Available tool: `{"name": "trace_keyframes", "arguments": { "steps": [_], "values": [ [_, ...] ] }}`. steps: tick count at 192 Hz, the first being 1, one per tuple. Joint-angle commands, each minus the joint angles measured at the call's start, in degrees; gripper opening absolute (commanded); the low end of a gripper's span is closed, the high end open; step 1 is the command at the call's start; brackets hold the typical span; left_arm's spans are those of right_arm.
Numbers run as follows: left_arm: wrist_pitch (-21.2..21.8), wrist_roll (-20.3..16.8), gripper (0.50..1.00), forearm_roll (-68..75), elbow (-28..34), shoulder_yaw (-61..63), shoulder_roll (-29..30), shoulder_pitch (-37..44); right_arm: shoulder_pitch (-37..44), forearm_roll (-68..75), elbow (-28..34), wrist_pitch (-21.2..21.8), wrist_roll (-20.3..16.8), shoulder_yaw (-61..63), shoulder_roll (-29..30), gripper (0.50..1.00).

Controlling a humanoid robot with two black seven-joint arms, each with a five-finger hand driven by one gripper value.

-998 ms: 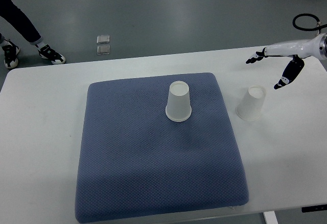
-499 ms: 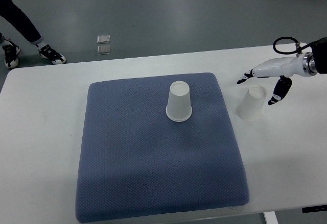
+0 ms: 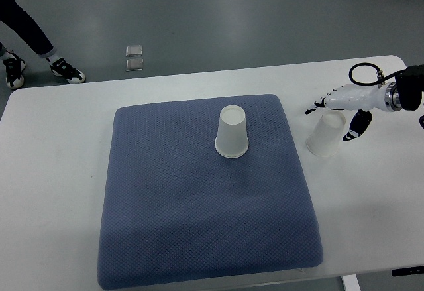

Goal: Stack paper cups
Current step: 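Close the right hand fingers around the white cup beside the pad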

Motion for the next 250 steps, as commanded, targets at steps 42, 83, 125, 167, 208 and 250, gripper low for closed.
{"name": "trace_keyframes", "arguments": {
  "steps": [42, 83, 125, 167, 208, 250],
  "values": [
    [0.0, 0.0, 1.000, 0.0, 0.0, 0.0, 0.0, 0.0, -0.7, -0.2, -1.7, -0.7, 0.0, -0.9, 1.8, 0.909],
    [0.0, 0.0, 1.000, 0.0, 0.0, 0.0, 0.0, 0.0, -0.7, -0.3, -1.7, -0.7, 0.1, -1.2, 1.8, 0.868],
    [0.0, 0.0, 1.000, 0.0, 0.0, 0.0, 0.0, 0.0, -0.5, -0.4, -1.7, -0.7, 0.1, -2.2, 1.8, 0.797],
    [0.0, 0.0, 1.000, 0.0, 0.0, 0.0, 0.0, 0.0, -0.5, -0.5, -1.7, -0.3, 0.1, -2.6, 1.8, 0.725],
    [0.0, 0.0, 1.000, 0.0, 0.0, 0.0, 0.0, 0.0, -0.4, -0.5, -1.7, -0.1, 0.0, -2.6, 1.8, 0.688],
    [0.0, 0.0, 1.000, 0.0, 0.0, 0.0, 0.0, 0.0, 0.3, -0.5, -1.6, -0.1, 0.1, -2.6, 1.7, 0.690]
  ]
}}
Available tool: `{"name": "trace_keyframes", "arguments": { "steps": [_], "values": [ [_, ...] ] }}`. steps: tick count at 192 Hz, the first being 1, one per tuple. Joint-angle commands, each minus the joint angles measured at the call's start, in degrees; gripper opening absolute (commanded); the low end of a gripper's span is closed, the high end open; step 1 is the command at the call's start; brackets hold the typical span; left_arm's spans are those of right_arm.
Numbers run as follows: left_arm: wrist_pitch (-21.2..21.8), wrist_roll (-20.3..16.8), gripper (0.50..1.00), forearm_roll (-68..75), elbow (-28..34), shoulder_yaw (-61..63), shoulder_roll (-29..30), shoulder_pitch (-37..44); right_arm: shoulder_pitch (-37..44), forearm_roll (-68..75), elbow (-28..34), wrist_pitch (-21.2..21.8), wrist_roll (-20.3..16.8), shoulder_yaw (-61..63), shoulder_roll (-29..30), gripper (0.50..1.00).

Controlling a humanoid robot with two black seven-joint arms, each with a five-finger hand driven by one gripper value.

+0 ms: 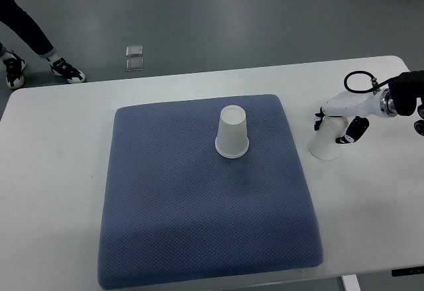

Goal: Stack paper cups
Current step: 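Close the right hand fingers around the white cup beside the pad, then lift the cup with the right hand and carry it over the cup on the pad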

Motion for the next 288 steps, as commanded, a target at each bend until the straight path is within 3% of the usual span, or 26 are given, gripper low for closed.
{"name": "trace_keyframes", "arguments": {
  "steps": [1, 101, 181, 219, 247, 288],
  "values": [
    [0.0, 0.0, 1.000, 0.0, 0.0, 0.0, 0.0, 0.0, 0.2, 0.0, 0.0, 0.0, 0.1, 0.0, -0.1, 0.690],
    [0.0, 0.0, 1.000, 0.0, 0.0, 0.0, 0.0, 0.0, 10.5, 0.3, 2.8, 3.7, 0.3, 0.1, -0.7, 0.690],
    [0.0, 0.0, 1.000, 0.0, 0.0, 0.0, 0.0, 0.0, 21.4, 0.7, 6.7, 9.0, 0.6, 0.3, -0.4, 0.690],
    [0.0, 0.0, 1.000, 0.0, 0.0, 0.0, 0.0, 0.0, 26.7, 1.1, 10.2, 13.5, 2.3, 0.4, -0.1, 0.690],
    [0.0, 0.0, 1.000, 0.0, 0.0, 0.0, 0.0, 0.0, 28.4, 1.8, 13.7, 17.3, 3.5, 1.1, 0.1, 0.693],
    [0.0, 0.0, 1.000, 0.0, 0.0, 0.0, 0.0, 0.0, 29.4, 3.7, 14.0, 18.6, 3.8, 1.7, 2.7, 0.693]
  ]
}}
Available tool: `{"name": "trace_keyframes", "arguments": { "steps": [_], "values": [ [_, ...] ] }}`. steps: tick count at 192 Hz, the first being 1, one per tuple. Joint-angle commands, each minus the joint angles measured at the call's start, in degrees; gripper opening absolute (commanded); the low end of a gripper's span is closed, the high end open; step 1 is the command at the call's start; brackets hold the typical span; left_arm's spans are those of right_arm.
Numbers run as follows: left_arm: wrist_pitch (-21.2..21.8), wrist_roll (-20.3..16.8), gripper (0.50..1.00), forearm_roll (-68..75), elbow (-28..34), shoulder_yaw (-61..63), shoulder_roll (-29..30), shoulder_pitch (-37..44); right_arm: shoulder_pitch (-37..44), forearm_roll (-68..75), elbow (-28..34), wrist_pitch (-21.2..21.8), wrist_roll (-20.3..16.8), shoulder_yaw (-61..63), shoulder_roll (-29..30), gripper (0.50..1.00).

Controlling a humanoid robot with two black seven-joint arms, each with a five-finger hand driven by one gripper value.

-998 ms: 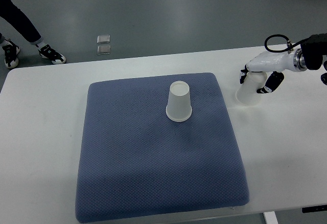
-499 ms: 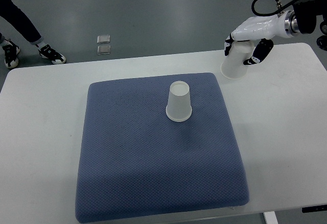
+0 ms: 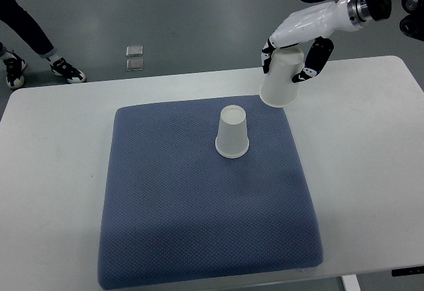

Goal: Stack paper cups
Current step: 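Lift the cup with the right hand and carry it over the cup on the pad, then lower the held cup onto the cup on the pad and open the right hand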

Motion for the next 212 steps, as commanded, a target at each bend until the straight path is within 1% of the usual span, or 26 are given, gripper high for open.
{"name": "trace_keyframes", "arguments": {
  "steps": [1, 31, 86, 108, 137, 212],
  "values": [
    [0.0, 0.0, 1.000, 0.0, 0.0, 0.0, 0.0, 0.0, 0.3, 1.1, 0.1, 0.6, 0.1, 0.3, 2.1, 0.693],
    [0.0, 0.0, 1.000, 0.0, 0.0, 0.0, 0.0, 0.0, 0.4, 2.6, 0.1, 1.2, -0.4, 1.8, 3.3, 0.693],
    [0.0, 0.0, 1.000, 0.0, 0.0, 0.0, 0.0, 0.0, 0.0, 2.5, -0.9, 0.8, -0.6, 1.9, 8.3, 0.695],
    [0.0, 0.0, 1.000, 0.0, 0.0, 0.0, 0.0, 0.0, -0.3, 2.5, -2.6, 0.5, -0.7, 2.0, 10.4, 0.695],
    [0.0, 0.0, 1.000, 0.1, 0.0, 0.0, 0.0, 0.0, -0.6, 2.6, -3.1, 0.4, -0.7, 2.0, 12.6, 0.695],
    [0.0, 0.0, 1.000, 0.0, 0.0, 0.0, 0.0, 0.0, -2.3, 2.1, -4.7, -0.4, -1.1, 2.2, 14.2, 0.697]
  ]
}}
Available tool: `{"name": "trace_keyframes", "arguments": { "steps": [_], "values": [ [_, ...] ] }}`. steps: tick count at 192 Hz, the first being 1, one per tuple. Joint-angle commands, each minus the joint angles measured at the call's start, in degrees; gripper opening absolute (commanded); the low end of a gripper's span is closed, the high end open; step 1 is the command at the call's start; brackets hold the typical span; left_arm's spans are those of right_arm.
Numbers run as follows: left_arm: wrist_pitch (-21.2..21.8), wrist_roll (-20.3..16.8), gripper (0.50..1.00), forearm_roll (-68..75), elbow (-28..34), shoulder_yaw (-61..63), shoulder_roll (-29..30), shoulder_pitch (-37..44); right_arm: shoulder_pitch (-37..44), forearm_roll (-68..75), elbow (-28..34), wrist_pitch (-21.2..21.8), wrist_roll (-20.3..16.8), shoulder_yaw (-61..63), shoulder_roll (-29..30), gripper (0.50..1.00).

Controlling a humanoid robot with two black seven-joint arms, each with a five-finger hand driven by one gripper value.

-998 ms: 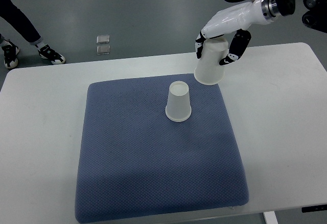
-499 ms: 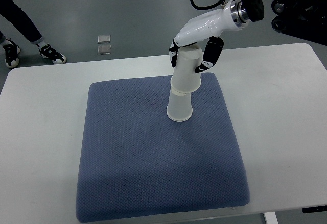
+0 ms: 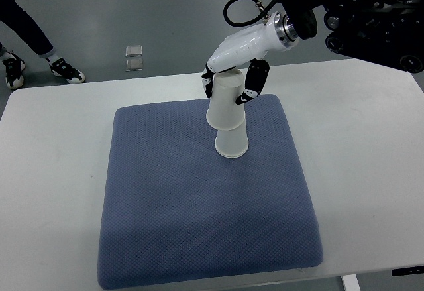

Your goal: Stack paper cups

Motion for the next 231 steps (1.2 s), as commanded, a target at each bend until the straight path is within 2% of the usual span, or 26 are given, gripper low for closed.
{"name": "trace_keyframes", "arguments": {
  "steps": [1, 67, 77, 103, 136, 177, 193, 231],
  "values": [
    [0.0, 0.0, 1.000, 0.0, 0.0, 0.0, 0.0, 0.0, -0.5, -0.1, -0.8, -0.4, 0.0, -0.1, 0.1, 0.697],
    [0.0, 0.0, 1.000, 0.0, 0.0, 0.0, 0.0, 0.0, -2.6, -0.4, -2.4, -1.2, 0.0, -0.1, 0.3, 0.703],
    [0.0, 0.0, 1.000, 0.0, 0.0, 0.0, 0.0, 0.0, -2.8, -0.4, -2.5, -1.5, 0.0, -0.1, 0.4, 0.725],
    [0.0, 0.0, 1.000, 0.1, 0.0, 0.0, 0.0, 0.0, -3.3, -0.1, -2.6, -1.9, 0.0, -0.1, 0.3, 0.821],
    [0.0, 0.0, 1.000, 0.0, 0.0, 0.0, 0.0, 0.0, -4.0, 0.0, -2.5, -1.9, 0.0, -0.1, 0.4, 0.832],
    [0.0, 0.0, 1.000, 0.0, 0.0, 0.0, 0.0, 0.0, -3.8, 0.2, -2.5, -1.8, 0.0, -0.1, 0.3, 0.864],
    [0.0, 0.0, 1.000, 0.0, -0.1, 0.0, 0.0, 0.0, -3.8, 0.2, -2.5, -1.8, 0.0, -0.1, 0.3, 0.893],
    [0.0, 0.0, 1.000, 0.0, 0.0, 0.0, 0.0, 0.0, -3.6, 0.2, -2.8, -1.9, 0.0, 0.1, -0.1, 0.911]
  ]
}}
